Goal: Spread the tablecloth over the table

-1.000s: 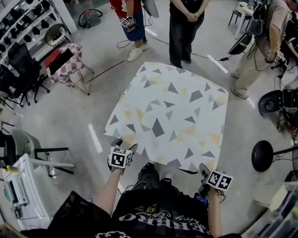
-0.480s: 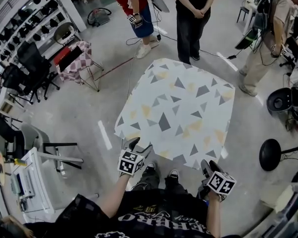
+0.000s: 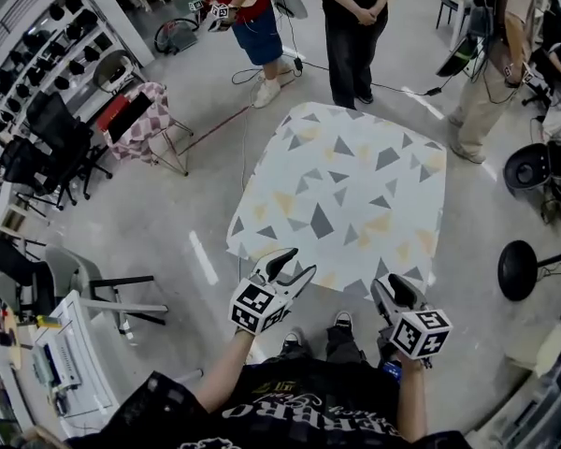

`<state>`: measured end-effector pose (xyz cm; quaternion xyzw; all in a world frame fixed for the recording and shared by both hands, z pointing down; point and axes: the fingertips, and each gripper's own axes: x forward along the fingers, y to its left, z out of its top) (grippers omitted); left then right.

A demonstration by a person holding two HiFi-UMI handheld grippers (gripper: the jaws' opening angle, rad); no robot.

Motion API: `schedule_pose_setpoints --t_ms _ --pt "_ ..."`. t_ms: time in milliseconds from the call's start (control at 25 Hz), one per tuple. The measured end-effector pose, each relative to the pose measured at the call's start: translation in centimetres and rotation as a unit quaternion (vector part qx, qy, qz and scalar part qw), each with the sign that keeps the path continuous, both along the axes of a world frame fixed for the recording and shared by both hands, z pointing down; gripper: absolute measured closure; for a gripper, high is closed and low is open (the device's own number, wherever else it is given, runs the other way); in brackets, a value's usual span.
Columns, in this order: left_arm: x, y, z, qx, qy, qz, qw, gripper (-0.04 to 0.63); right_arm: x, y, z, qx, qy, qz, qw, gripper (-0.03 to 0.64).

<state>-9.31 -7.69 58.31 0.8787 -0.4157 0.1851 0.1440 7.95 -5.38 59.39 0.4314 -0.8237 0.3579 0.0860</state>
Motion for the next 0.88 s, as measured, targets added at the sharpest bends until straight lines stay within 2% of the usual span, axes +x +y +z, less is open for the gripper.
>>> schedule_pose_setpoints --t_ms 400,560,680,880 --pt "-4.9 7.4 -3.7 0.035 0.035 0.081 0.9955 0.481 -9.9 6.1 -3.8 0.043 0.004 0.004 0.999 0.459" --pt "-7.0 10.0 -5.0 0.041 0.058 0.094 0.9930 0.507 -13.0 9.1 -4.8 0.056 0.013 0.003 0.998 0.499" --pt "-8.0 11.5 -5.2 0.039 0.073 0.098 0.9917 0.523 -14.6 10.9 -5.3 0.068 0.026 0.000 0.997 0.537" --pt "-8.6 14.4 -5.1 0.024 0.093 0.116 0.9886 0.538 -16.7 13.2 -6.3 0.082 0.037 0.000 0.996 0.558"
